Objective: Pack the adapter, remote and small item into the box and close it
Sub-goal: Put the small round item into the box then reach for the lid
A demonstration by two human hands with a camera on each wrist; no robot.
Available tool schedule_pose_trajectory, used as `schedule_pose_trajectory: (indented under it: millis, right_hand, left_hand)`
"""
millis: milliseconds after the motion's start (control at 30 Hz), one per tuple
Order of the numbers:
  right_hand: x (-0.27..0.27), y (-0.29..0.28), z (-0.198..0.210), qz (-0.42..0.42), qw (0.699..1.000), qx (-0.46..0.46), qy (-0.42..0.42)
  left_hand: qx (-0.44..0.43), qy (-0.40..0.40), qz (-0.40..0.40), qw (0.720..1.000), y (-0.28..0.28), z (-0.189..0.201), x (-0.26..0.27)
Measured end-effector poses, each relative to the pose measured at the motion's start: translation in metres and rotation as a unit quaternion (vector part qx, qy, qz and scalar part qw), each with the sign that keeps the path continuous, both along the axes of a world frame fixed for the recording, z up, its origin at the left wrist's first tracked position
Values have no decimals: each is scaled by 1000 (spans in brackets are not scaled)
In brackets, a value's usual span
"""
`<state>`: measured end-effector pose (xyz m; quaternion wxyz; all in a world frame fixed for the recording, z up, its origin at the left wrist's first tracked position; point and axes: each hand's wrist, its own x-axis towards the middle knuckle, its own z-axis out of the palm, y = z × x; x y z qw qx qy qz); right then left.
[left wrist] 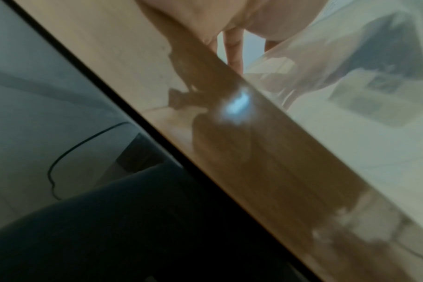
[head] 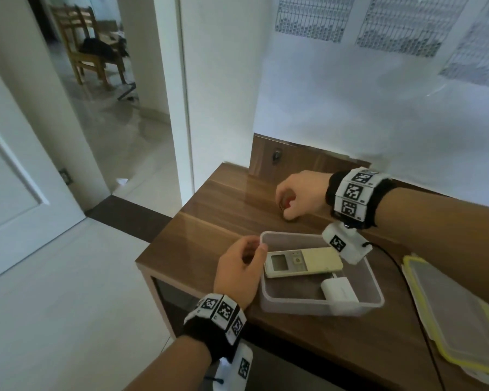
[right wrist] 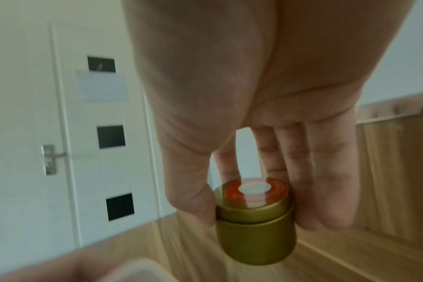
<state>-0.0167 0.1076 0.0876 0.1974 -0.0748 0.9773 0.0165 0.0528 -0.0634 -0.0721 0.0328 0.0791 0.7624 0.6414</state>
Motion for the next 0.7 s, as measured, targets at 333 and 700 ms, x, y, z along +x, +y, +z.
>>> schedule_pose_trajectory:
  millis: [333, 700]
  right_hand:
    - [108, -2, -3, 0, 995, -92, -41]
    - [107, -13, -50, -32, 995, -80, -59]
  left_hand:
    - [-2, -18, -8, 1000, 0, 11, 8]
    - [-11, 17, 27, 999, 4, 9, 11]
